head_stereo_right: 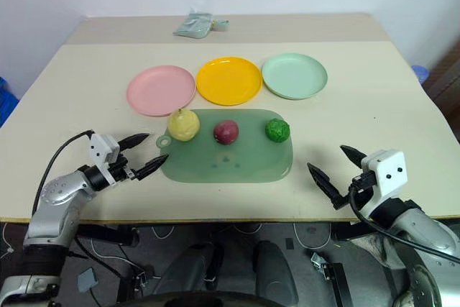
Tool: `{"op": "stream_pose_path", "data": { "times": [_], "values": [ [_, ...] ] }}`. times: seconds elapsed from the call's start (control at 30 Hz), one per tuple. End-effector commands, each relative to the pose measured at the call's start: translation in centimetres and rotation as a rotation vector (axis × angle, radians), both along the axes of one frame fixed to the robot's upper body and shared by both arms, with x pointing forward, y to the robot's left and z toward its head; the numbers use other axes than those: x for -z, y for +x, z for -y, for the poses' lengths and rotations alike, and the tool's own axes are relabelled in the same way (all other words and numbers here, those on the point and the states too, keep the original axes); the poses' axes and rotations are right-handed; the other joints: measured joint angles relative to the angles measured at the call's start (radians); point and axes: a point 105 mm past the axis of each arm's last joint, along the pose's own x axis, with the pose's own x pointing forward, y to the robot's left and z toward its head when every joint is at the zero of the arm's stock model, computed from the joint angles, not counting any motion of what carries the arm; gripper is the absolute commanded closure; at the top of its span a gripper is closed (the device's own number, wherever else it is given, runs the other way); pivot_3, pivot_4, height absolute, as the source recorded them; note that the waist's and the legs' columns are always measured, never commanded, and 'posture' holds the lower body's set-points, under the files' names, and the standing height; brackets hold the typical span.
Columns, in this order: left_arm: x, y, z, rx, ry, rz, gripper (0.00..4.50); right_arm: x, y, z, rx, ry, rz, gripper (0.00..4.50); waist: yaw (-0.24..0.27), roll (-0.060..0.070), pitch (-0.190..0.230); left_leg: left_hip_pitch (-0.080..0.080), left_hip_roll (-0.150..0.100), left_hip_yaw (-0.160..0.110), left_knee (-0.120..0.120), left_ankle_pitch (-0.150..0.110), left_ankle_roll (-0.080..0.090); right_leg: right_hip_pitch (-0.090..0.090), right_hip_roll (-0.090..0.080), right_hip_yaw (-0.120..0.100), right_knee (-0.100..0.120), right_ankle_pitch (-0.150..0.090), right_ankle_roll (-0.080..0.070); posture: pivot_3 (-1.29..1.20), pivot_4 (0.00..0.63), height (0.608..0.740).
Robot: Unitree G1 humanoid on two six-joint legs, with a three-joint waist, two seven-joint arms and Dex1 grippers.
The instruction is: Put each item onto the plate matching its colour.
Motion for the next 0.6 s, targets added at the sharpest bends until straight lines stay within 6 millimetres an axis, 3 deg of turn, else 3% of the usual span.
{"op": "stream_pose_path", "data": {
  "times": [0.03, 0.13, 0.27, 0.43, 0.6],
  "values": [
    [-0.3, 1.0, -1.2, -0.014, 0.007, 0.042, 0.00, -1.1, 0.0, -0.5, -0.011, -0.011, 0.040, 0.04, 0.000, 0.000, 0.000, 0.000, 0.000, 0.000, 0.000, 0.000, 0.000, 0.000, 0.000, 0.000, 0.000, 0.000, 0.000, 0.00, 0.150, 0.740],
    [1.0, 2.3, -2.2, -0.044, 0.002, 0.026, 0.00, -1.1, 0.2, -0.7, -0.015, -0.005, 0.041, 0.04, 0.001, 0.000, 0.000, 0.000, 0.000, 0.000, 0.000, 0.000, 0.000, 0.000, 0.000, -0.001, 0.000, 0.000, 0.000, 0.00, 0.150, 0.740],
    [2.2, 2.3, -2.9, -0.048, 0.005, 0.022, 0.00, -1.2, 0.5, -0.8, -0.016, -0.002, 0.046, 0.04, -0.001, 0.000, -0.001, 0.000, 0.000, 0.000, 0.000, 0.001, 0.002, 0.000, 0.000, 0.000, 0.000, 0.002, 0.003, 0.00, 0.150, 0.740],
    [1.1, 0.4, -0.8, 0.010, 0.003, 0.086, 0.00, -0.9, 0.8, -0.9, -0.021, 0.001, 0.045, 0.04, -0.003, 0.002, -0.002, 0.000, 0.000, 0.000, -0.001, 0.000, 0.003, -0.001, 0.000, 0.001, 0.000, 0.002, 0.003, 0.00, 0.150, 0.740],
    [-1.4, -0.9, 1.2, 0.029, 0.008, 0.133, 0.00, -0.8, 1.4, -1.1, -0.029, 0.007, 0.052, 0.04, 0.001, 0.000, -0.001, 0.000, 0.000, 0.000, 0.000, -0.001, 0.001, 0.000, 0.000, 0.000, 0.000, 0.000, 0.000, 0.00, 0.150, 0.740]
  ]
}}
